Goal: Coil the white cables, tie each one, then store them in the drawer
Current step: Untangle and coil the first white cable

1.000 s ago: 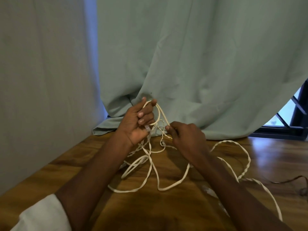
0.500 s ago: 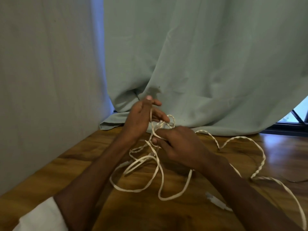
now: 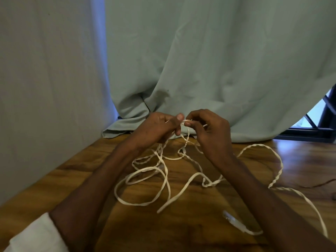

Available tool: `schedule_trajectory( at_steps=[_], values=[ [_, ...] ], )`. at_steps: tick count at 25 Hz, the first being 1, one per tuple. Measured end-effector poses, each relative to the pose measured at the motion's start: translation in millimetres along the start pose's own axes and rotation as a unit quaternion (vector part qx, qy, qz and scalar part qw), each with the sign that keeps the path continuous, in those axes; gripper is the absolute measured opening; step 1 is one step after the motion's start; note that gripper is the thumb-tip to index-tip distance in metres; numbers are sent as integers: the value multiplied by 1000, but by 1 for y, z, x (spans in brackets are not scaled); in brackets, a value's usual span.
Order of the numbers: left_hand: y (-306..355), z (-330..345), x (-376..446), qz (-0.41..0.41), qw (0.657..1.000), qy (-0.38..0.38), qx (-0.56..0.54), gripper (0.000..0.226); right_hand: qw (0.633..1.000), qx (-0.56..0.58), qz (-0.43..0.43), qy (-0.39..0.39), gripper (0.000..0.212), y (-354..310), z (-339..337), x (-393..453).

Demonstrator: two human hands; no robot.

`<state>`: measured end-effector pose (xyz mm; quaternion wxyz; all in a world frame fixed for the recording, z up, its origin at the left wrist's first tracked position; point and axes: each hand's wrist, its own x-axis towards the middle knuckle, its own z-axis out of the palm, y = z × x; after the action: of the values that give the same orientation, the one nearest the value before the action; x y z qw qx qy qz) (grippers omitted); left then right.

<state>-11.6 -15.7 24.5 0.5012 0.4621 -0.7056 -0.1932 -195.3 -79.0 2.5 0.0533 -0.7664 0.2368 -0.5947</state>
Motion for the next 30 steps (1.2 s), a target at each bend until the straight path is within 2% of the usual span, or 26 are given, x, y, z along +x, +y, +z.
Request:
schedule_trajectory(
  at_steps=[2, 5, 7, 9, 11, 14, 16, 20, 23, 26, 28, 30],
  values=[
    [-1, 1, 0, -25, 995, -14, -98, 46, 999, 16, 40, -16, 9, 3, 3, -3],
    [-1, 0, 4, -87, 946, 4, -312, 41, 989, 106, 96, -50, 18, -1, 7, -6],
    [1, -5, 5, -115, 918, -7, -379, 41, 971, 181, 149, -39, 19, -3, 5, -4],
    [3, -8, 3, -139, 917, -55, -371, 45, 957, 229, 179, -2, 17, -5, 1, -3],
    [4, -3, 1, -143, 932, -99, -318, 54, 967, 193, 163, 35, 16, -4, -3, 0],
    [5, 11, 2, -120, 942, -91, -298, 55, 983, 112, 135, 59, 15, 3, -4, 1],
    [4, 13, 5, -113, 925, -52, -358, 47, 992, 45, 112, 17, 20, 7, 0, -3],
    [0, 8, 6, -116, 860, 1, -496, 40, 979, -74, 76, -176, 35, 3, 19, -14],
    [-4, 1, 8, -97, 821, 42, -561, 39, 967, -109, 52, -225, 35, 2, 20, -15],
    [-9, -9, 14, -82, 774, 94, -621, 49, 943, -154, 8, -295, 27, -5, 22, -24],
    [-12, -13, 15, -76, 771, 163, -611, 43, 937, -146, -17, -315, 21, -13, 24, -29],
    [-15, -14, 14, -61, 793, 220, -565, 39, 940, -134, -35, -313, 18, -18, 23, -28]
  ],
)
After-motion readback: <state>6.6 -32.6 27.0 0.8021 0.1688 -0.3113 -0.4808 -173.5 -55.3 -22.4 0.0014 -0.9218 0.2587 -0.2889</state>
